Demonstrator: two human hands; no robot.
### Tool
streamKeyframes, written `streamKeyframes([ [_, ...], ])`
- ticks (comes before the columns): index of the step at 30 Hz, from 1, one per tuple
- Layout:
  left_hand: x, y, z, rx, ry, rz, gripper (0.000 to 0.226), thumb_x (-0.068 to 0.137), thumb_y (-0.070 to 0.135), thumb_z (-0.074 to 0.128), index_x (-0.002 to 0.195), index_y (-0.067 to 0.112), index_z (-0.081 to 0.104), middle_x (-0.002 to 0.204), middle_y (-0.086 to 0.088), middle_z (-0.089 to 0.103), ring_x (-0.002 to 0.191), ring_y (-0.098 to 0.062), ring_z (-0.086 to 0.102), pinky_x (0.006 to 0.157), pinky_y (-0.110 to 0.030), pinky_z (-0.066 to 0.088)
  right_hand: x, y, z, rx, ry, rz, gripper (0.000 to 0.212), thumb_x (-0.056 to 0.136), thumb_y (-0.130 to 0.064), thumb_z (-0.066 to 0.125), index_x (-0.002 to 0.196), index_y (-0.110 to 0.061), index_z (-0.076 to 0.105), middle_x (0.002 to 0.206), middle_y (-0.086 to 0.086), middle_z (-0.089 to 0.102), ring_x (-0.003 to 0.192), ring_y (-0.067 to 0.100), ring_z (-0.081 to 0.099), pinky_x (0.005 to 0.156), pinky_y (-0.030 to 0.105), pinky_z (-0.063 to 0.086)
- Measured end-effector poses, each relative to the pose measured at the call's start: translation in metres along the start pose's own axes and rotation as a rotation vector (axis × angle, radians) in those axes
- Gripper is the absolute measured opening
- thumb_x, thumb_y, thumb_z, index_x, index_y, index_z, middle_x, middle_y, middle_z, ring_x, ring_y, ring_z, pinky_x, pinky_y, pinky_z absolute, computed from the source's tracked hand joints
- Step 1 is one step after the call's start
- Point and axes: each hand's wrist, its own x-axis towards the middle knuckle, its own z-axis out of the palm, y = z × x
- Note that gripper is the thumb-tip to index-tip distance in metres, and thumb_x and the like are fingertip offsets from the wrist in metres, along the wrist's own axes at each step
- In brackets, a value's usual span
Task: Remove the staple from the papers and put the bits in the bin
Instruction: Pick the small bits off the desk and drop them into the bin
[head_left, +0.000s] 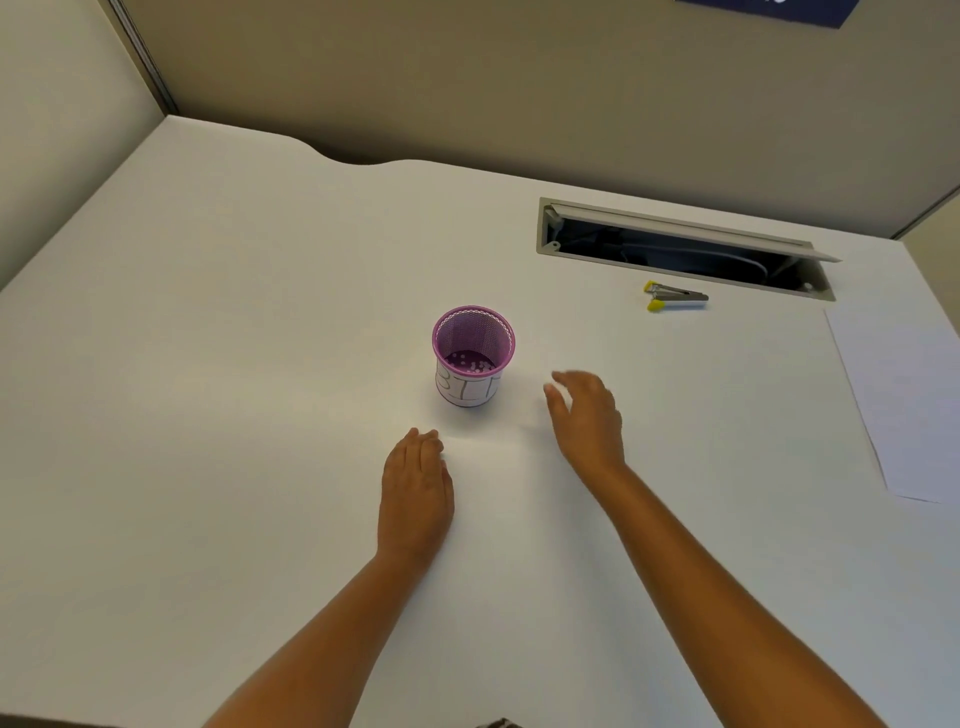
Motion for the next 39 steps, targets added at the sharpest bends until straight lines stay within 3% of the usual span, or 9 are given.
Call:
streamKeyframes([
  [5,-0.001,-0.001,0.000,0.007,-0.009,0.003,0.039,0.087,0.015,0.030,0.107,-0.003,0.058,0.109,-0.020,0.064,0.110,-0.038,0.057,0.094,-0.048,0.044,-0.045,0.036,0.023,-0.222,-0.033,0.018,0.045,0.096,-0.026,0.044,0.138,-0.010,0.040,0.114,0.017,0.051,0.106,0.031,0.049,0.090,0.037,0.043],
  [10,-0.001,0.000,0.000,0.003,-0.004,0.003,0.039,0.087,0.014,0.030,0.107,-0.004,0.058,0.108,-0.021,0.065,0.108,-0.039,0.058,0.092,-0.049,0.045,-0.056,0.034,0.043,-0.389,0.048,-0.075,0.043,0.085,-0.024,0.064,0.122,-0.003,0.057,0.079,0.017,0.059,0.068,0.032,0.058,0.057,0.038,0.048],
  [13,-0.001,0.000,0.000,0.004,-0.007,0.000,0.039,0.088,0.015,0.030,0.106,-0.004,0.059,0.108,-0.021,0.065,0.108,-0.039,0.058,0.092,-0.048,0.045,-0.055,0.032,0.046,-0.457,0.097,-0.117,0.045,0.080,-0.028,0.070,0.117,-0.005,0.061,0.074,0.012,0.059,0.062,0.026,0.058,0.051,0.035,0.047],
  [18,0.000,-0.001,0.001,-0.002,-0.015,-0.009,0.040,0.088,0.017,0.029,0.107,-0.003,0.058,0.110,-0.020,0.064,0.110,-0.038,0.057,0.094,-0.046,0.044,-0.050,0.039,0.049,-0.458,0.139,-0.208,0.044,0.080,-0.029,0.070,0.119,-0.012,0.061,0.074,0.009,0.057,0.063,0.024,0.056,0.053,0.034,0.045],
  [21,0.000,-0.001,0.001,-0.006,-0.022,-0.014,0.041,0.088,0.017,0.029,0.109,-0.004,0.058,0.110,-0.021,0.064,0.110,-0.039,0.056,0.095,-0.048,0.043,-0.049,0.041,0.046,-0.320,0.103,-0.175,0.043,0.088,-0.030,0.059,0.128,-0.017,0.054,0.086,0.011,0.056,0.076,0.025,0.055,0.068,0.037,0.045],
  [24,-0.001,-0.001,0.001,-0.011,-0.021,-0.020,0.043,0.088,0.018,0.028,0.109,-0.004,0.058,0.111,-0.022,0.063,0.111,-0.039,0.056,0.096,-0.049,0.042,-0.048,0.039,0.044,-0.134,0.071,-0.043,0.042,0.091,-0.035,0.054,0.131,-0.024,0.051,0.094,0.004,0.050,0.089,0.021,0.052,0.082,0.030,0.035],
  [30,-0.001,-0.002,0.001,-0.011,-0.028,-0.019,0.041,0.088,0.017,0.030,0.109,-0.004,0.058,0.110,-0.021,0.064,0.110,-0.039,0.057,0.094,-0.048,0.044,-0.042,0.022,0.052,0.025,0.189,0.188,0.034,0.083,-0.044,0.062,0.113,-0.030,0.065,0.101,0.000,0.058,0.095,0.018,0.055,0.082,0.028,0.027],
  [39,-0.001,-0.003,0.002,-0.028,-0.032,-0.030,0.043,0.088,0.020,0.028,0.110,-0.003,0.058,0.112,-0.020,0.063,0.113,-0.038,0.055,0.097,-0.046,0.041,-0.038,0.013,0.055,0.040,0.249,0.279,0.017,0.084,-0.040,0.062,0.093,-0.029,0.071,0.095,-0.003,0.064,0.089,0.016,0.053,0.076,0.027,0.022],
])
